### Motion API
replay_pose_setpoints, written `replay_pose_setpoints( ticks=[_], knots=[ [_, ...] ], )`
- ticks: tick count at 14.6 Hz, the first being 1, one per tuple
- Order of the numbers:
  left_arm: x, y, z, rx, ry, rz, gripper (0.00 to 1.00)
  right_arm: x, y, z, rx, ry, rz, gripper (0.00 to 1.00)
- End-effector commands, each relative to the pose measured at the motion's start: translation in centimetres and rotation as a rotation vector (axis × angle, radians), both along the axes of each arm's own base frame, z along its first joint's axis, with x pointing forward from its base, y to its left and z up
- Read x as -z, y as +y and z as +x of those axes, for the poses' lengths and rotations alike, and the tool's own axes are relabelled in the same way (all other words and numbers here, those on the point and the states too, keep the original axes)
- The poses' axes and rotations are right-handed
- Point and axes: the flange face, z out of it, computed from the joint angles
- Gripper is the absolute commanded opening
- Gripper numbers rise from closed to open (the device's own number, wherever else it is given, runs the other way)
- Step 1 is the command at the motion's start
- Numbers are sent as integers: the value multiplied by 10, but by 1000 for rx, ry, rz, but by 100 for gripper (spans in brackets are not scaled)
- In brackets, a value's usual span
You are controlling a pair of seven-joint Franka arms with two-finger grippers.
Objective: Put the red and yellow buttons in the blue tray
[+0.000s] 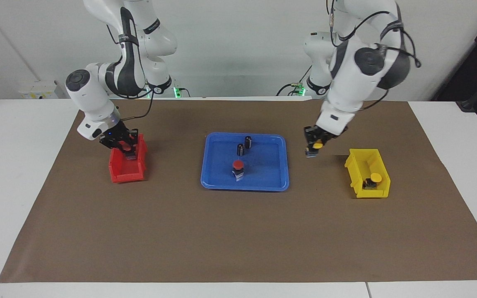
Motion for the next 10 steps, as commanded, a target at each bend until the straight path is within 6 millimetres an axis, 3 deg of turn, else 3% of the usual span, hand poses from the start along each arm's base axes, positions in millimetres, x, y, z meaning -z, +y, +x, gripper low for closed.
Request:
replay_pose_setpoints(
  ticks=[1,3,5,8,10],
  knots=[
    [32,-34,-18,-28,-24,-51,2,-42,30,33,21,24,10,20],
    [58,-52,-20,-41,-46,-72,2,-68,64,53,84,35,0,20],
    [65,-57,-12,-64,-79,-97,2,-88,110,69,125,7,-4,20],
    [72,-53,0,-88,-84,-104,2,-99,166,77,196,-26,1,20],
    [86,-53,0,-95,-72,-96,8,-108,187,77,257,-37,8,20]
  ],
)
